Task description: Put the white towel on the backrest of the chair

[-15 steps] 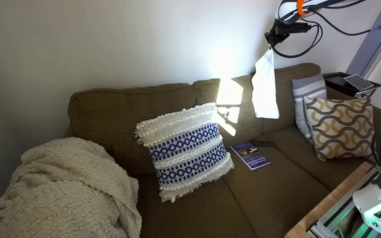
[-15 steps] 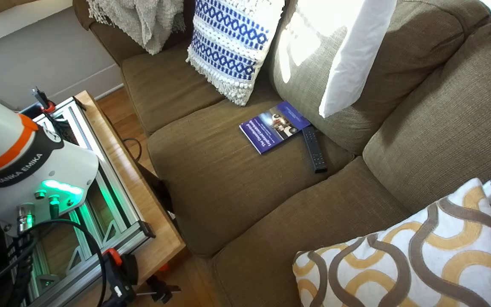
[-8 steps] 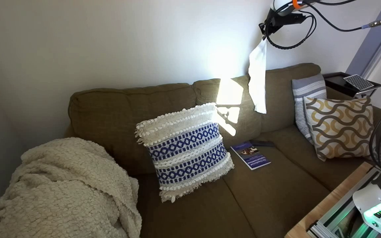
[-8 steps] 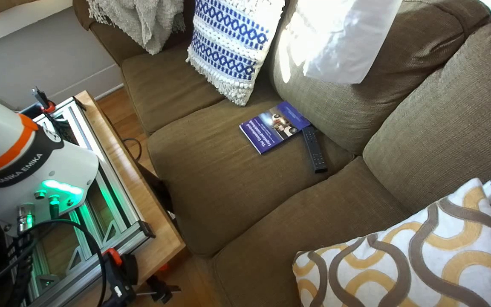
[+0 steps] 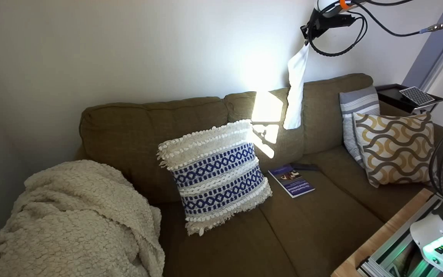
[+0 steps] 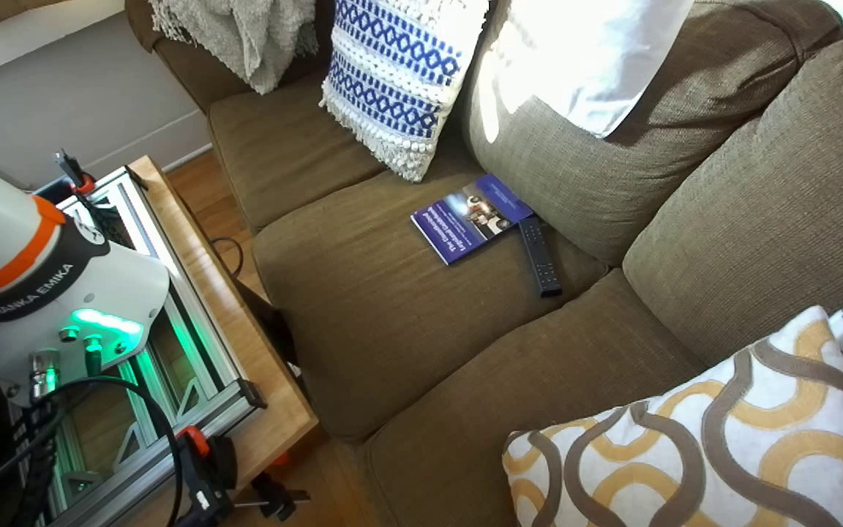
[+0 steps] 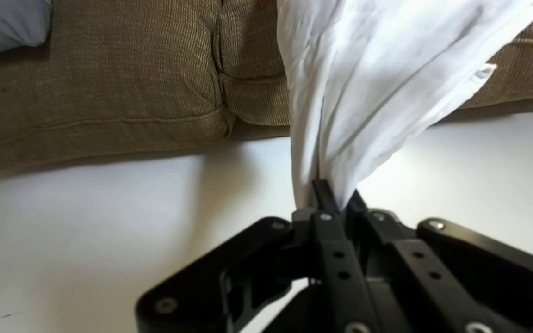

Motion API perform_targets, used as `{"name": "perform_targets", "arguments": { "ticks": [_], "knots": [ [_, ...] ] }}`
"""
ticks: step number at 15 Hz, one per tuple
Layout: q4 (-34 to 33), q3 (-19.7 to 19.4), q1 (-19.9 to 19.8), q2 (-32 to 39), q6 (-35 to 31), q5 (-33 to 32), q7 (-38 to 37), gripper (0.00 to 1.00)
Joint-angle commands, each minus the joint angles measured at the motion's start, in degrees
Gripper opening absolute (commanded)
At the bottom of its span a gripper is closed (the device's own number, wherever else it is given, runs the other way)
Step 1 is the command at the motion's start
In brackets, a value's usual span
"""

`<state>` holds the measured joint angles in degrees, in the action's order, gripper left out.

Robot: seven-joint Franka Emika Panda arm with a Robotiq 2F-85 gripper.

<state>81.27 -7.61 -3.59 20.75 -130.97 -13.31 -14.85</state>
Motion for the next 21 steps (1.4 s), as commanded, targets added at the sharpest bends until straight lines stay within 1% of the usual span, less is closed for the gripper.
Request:
{"name": "perform_targets", "arguments": {
  "ticks": [1,5,11,15,17,21],
  "knots": [
    [-2.34,-0.23,-0.24,1.32,-0.63,1.32,0.72,0.02],
    [-7.97,-0.05,-0.57,4.58,-1.13,2.57,0.39,0.02],
    [-16.81,1.62,-1.86,14.33,-2.45,8.32,2.31,0.02],
    [-22.99,1.62,-2.29,21.87,-7.87,10.48,1.97,0.02],
    [-25.72,1.44,-2.29,25.08,-9.47,11.04,1.32,0.02],
    [-30.53,2.71,-2.77,30.62,-12.36,13.65,1.54,0.02]
  ]
}}
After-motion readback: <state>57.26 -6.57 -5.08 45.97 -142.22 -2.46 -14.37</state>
